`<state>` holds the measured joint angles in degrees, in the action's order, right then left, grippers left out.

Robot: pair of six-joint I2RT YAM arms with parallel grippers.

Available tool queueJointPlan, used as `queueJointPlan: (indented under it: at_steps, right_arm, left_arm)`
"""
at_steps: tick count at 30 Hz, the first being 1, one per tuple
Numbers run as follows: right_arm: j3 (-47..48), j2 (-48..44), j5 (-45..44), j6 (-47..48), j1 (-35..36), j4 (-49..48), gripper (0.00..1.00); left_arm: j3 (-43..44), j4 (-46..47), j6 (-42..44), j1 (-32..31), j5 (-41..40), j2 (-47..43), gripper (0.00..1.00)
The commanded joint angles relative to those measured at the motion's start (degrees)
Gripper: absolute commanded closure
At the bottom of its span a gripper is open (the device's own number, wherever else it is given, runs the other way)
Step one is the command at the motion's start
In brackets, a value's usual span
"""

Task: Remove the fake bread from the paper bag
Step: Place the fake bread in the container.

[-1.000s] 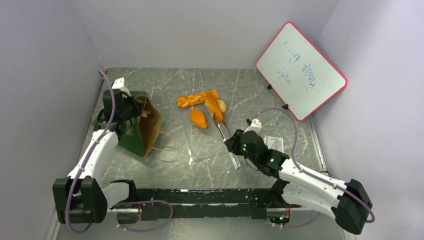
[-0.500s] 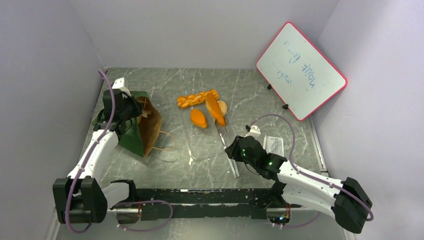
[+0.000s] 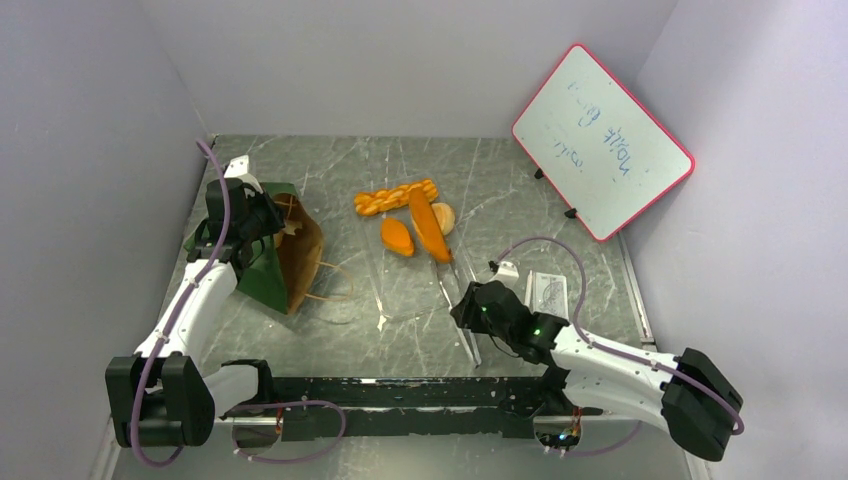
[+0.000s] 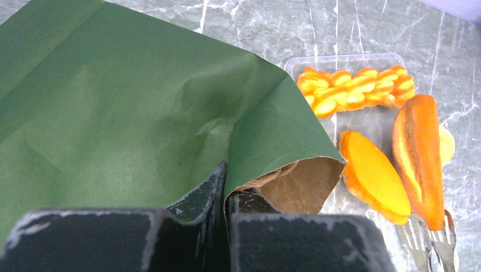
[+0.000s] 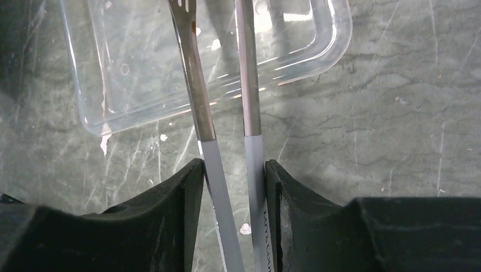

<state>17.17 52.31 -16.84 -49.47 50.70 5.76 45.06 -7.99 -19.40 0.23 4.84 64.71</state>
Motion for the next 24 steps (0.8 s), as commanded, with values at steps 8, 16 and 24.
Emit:
queueJointPlan:
  at_steps: [8, 16, 24]
  right_arm:
    - [-0.91, -0.69, -1.79, -2.44, 1.66, -1.63, 0.53]
    - [-1.44, -1.44, -3.24, -4.1, 3.61, -0.58, 0.53]
    - [-0.44, -2.68, -7.46, -6.31, 7.76, 2.87, 0.54]
  left_arm:
    - [-0.56, 1.68, -1.08, 0.57, 1.9, -1.08, 0.93]
    - [-0.1, 1.19, -0.86, 0.56, 1.59, -1.16, 0.93]
    - [0.01, 1.04, -0.9, 0.56, 1.58, -1.23, 0.93]
